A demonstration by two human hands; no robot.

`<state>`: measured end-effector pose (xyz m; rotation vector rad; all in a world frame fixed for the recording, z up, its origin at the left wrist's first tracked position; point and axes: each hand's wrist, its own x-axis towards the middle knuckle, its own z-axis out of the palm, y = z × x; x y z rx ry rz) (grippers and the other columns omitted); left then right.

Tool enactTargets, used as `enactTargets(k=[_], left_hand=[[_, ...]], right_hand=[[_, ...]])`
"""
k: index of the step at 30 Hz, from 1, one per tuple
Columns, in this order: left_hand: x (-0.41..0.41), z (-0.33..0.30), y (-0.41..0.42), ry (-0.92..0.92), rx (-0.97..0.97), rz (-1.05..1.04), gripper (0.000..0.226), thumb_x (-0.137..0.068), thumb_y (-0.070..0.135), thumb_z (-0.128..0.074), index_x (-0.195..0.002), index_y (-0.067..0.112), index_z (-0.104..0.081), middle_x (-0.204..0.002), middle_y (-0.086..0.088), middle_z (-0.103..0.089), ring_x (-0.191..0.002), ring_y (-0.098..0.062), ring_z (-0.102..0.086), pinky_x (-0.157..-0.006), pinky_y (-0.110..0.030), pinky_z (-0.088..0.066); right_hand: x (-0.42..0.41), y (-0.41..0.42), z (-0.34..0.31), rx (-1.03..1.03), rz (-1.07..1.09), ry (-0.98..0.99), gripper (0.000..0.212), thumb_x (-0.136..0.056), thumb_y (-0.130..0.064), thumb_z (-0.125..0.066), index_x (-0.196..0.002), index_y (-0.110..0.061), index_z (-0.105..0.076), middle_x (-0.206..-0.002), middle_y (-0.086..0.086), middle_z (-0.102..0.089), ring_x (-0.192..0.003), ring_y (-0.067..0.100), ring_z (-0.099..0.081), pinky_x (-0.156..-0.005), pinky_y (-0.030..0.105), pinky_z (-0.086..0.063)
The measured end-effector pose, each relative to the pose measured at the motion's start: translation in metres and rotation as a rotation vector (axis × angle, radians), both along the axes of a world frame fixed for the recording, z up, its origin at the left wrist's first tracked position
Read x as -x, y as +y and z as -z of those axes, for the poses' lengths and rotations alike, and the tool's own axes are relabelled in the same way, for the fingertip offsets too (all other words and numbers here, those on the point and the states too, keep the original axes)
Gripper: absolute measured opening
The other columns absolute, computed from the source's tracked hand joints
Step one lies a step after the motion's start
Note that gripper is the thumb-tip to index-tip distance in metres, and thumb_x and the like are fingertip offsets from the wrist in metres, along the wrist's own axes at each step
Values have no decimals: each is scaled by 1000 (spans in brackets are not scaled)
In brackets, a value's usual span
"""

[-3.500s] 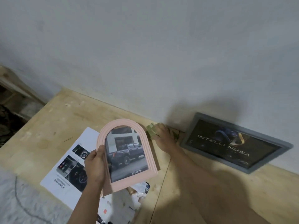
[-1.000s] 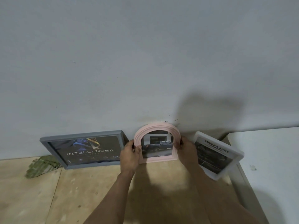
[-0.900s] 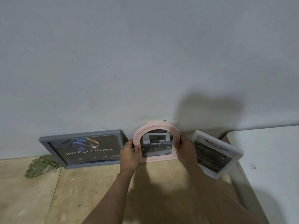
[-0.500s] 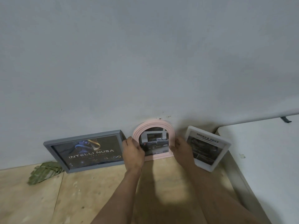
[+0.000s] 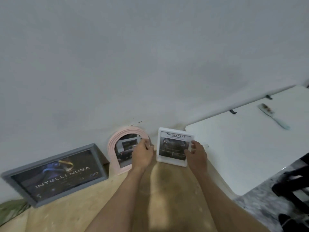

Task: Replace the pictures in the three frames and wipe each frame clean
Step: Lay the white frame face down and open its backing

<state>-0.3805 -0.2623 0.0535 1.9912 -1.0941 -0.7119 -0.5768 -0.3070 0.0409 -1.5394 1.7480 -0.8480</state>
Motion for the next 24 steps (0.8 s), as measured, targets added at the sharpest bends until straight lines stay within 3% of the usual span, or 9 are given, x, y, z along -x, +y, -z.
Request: enactTargets(k=[3, 6, 8, 11, 14, 16, 18, 21, 24], left_hand=[[5, 10, -28, 97, -48, 31, 37, -99, 22, -58, -134, 14, -53, -129, -7, -64, -96, -21, -67, -91, -41, -55], [7, 21, -54, 191, -96, 48, 56, -99, 24, -59, -150, 17, -37, -133, -14, -60, -76, -13, -64, -82, -41, -59], [7, 30, -67, 290, -100, 64, 54, -98, 25, -60, -147, 21, -37, -118, -17, -65, -64, -17, -64, -64, -37, -58], [8, 40, -81, 403, -115, 80, 38, -98, 25, -60, -134, 23, -48, -105, -16, -70, -61, -20, -64, -58, -32, -53], [10, 38, -79, 511, -103, 54, 26, -101, 24, -56, -123, 12, -55, -83, -10, -69, -56, -20, -61, -51, -29, -46], [10, 36, -72, 571, -74, 15, 22, -103, 25, -52, -117, 8, -58, -86, -14, -69, -61, -24, -62, -49, -29, -45], [9, 32, -60, 627, -73, -6, 20, -104, 24, -48, -110, 8, -59, -96, -18, -71, -67, -27, -65, -46, -28, -46], [6, 22, -32, 814, -92, -94, 22, -106, 20, -43, -109, 5, -59, -101, -19, -70, -74, -28, -68, -57, -35, -57], [0, 12, 6, 1093, -60, -231, 33, -103, 30, -50, -109, 0, -65, -95, -18, -71, -81, -31, -69, -69, -41, -59]], right_hand=[[16, -20, -7, -47, -62, 105, 46, -90, -13, -62, -132, 2, -49, -123, 20, -56, -112, 36, -54, -96, 47, -44], [22, -42, 3, -126, -127, 55, 40, -90, -14, -61, -127, -3, -52, -119, 15, -60, -111, 31, -57, -93, 40, -45], [22, -53, 13, -152, -125, -31, 32, -87, -16, -65, -118, -11, -59, -112, 6, -66, -104, 25, -63, -92, 39, -51], [22, -61, 27, -149, -106, -86, 21, -88, -18, -65, -109, -15, -66, -101, 1, -71, -93, 21, -67, -88, 41, -54], [25, -55, 28, -103, -101, -128, 15, -89, -17, -64, -102, -23, -69, -93, -5, -72, -86, 13, -68, -75, 23, -53], [28, -45, 28, -69, -133, -142, 15, -89, -18, -65, -101, -25, -70, -90, -10, -73, -83, 6, -68, -75, 23, -55], [26, -29, 26, -10, -139, -112, 11, -88, -19, -66, -97, -21, -72, -84, -6, -73, -81, 9, -68, -74, 30, -55], [13, 7, 19, 217, -138, -9, 8, -83, -15, -71, -91, -17, -71, -81, -5, -70, -77, 15, -64, -68, 29, -51], [-7, 54, 16, 428, -218, 158, 17, -83, -21, -71, -100, -22, -73, -96, -10, -71, -85, 10, -64, -71, 24, -52]])
